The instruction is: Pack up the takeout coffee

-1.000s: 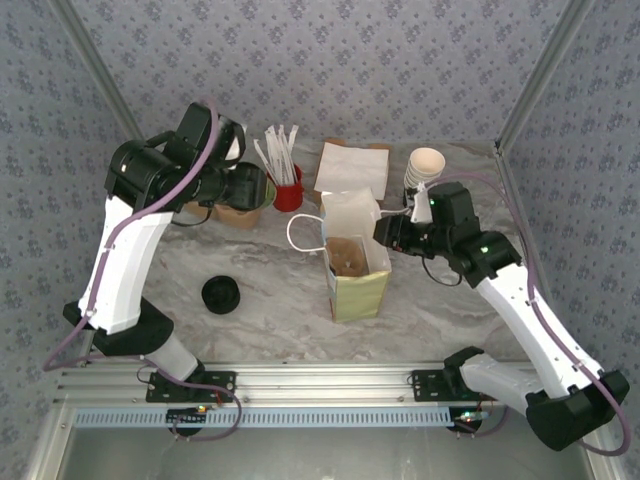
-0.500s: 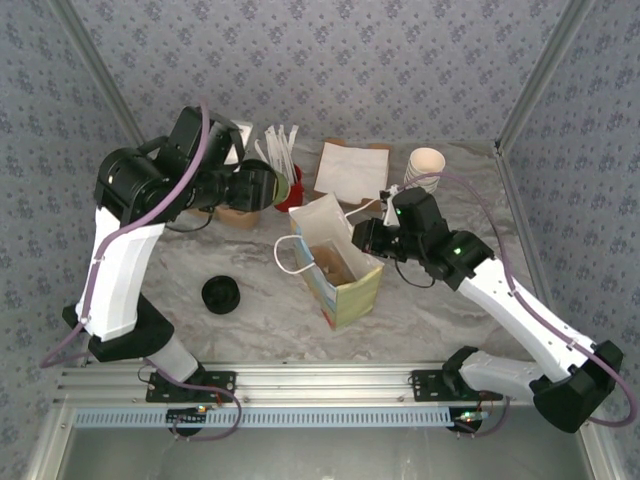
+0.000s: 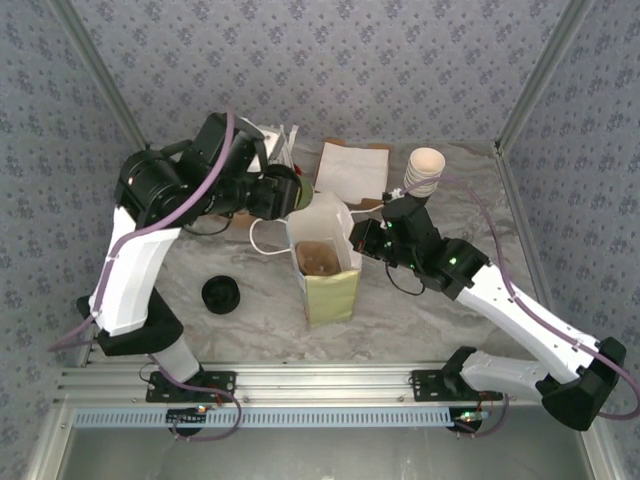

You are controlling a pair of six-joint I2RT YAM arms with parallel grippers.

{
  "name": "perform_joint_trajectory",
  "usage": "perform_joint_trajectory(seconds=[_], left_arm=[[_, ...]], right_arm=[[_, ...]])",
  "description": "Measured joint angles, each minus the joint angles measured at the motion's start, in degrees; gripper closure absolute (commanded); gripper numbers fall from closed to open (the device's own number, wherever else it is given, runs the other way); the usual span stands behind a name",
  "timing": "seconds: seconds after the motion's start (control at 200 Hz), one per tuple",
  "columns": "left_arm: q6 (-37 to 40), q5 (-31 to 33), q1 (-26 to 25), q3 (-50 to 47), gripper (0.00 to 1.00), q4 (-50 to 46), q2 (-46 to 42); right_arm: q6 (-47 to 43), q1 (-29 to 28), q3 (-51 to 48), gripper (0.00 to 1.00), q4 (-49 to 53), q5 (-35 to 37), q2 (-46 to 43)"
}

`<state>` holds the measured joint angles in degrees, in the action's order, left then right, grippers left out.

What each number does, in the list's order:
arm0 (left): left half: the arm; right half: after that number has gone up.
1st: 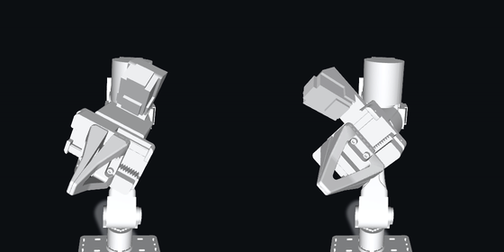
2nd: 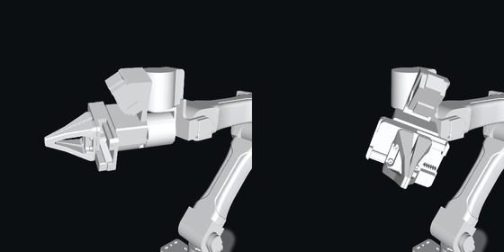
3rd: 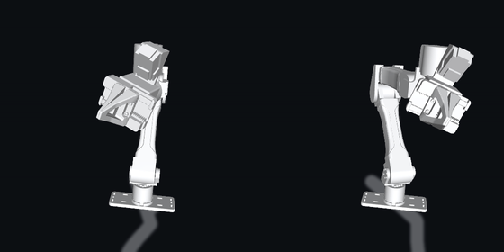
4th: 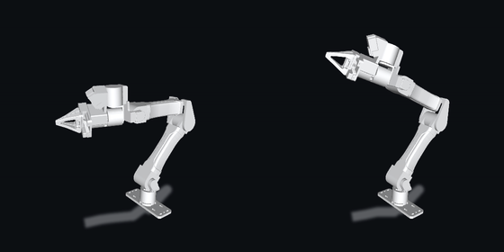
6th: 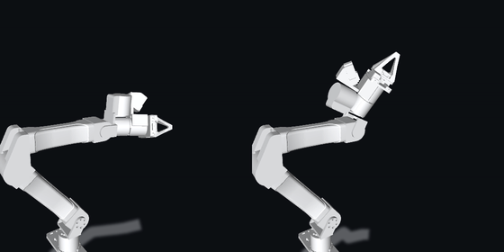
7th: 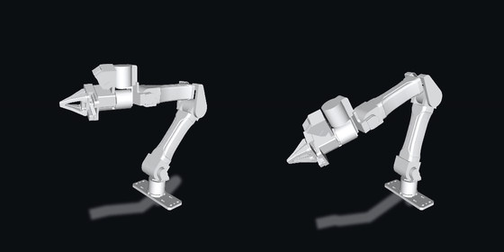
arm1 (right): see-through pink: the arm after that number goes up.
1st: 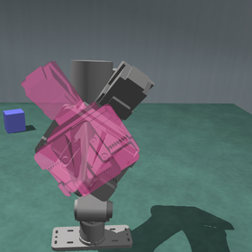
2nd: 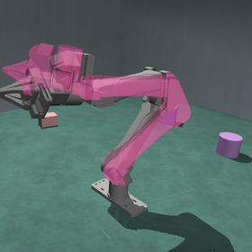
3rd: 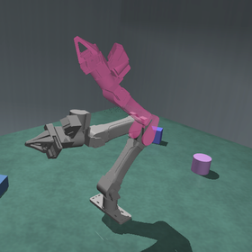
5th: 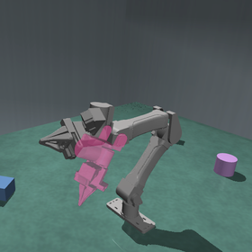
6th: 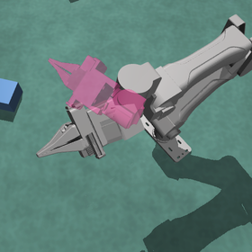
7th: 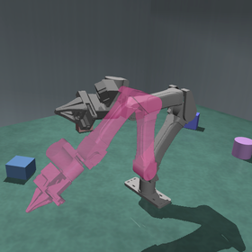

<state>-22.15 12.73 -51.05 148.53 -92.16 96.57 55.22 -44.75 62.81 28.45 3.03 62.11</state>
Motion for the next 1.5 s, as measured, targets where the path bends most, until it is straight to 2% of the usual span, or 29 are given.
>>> perform_joint_trajectory(seconds=[0.25,0.375,0.535,0.73,1.139,1.504], left_arm=[[0.0,0.15,-2.49,1.64,0.43,0.0,3.85],[0.0,0.13,-3.1,1.73,0.43,0.0,5.03],[0.02,0.13,-3.13,1.57,0.43,0.0,6.05],[0.02,-0.33,-3.45,0.92,0.44,0.0,8.17],[0.02,-1.38,-4.85,0.94,0.44,0.0,11.63],[0.02,-1.38,-4.42,-1.44,0.44,0.0,14.25]], right_arm=[[4.04,-3.89,-0.31,0.88,0.04,6.84,-1.81],[6.43,-4.9,-0.31,0.74,1.25,9.75,-1.88],[8.09,-4.96,-0.33,0.65,2.99,11.61,-3.61],[8.94,-5.07,-1.62,0.63,3.19,12.44,-7.08],[9.94,-6.21,-2.99,0.64,2.97,9.64,-6.95],[9.94,-11.13,-2.86,0.65,3.41,10.97,-6.45]])
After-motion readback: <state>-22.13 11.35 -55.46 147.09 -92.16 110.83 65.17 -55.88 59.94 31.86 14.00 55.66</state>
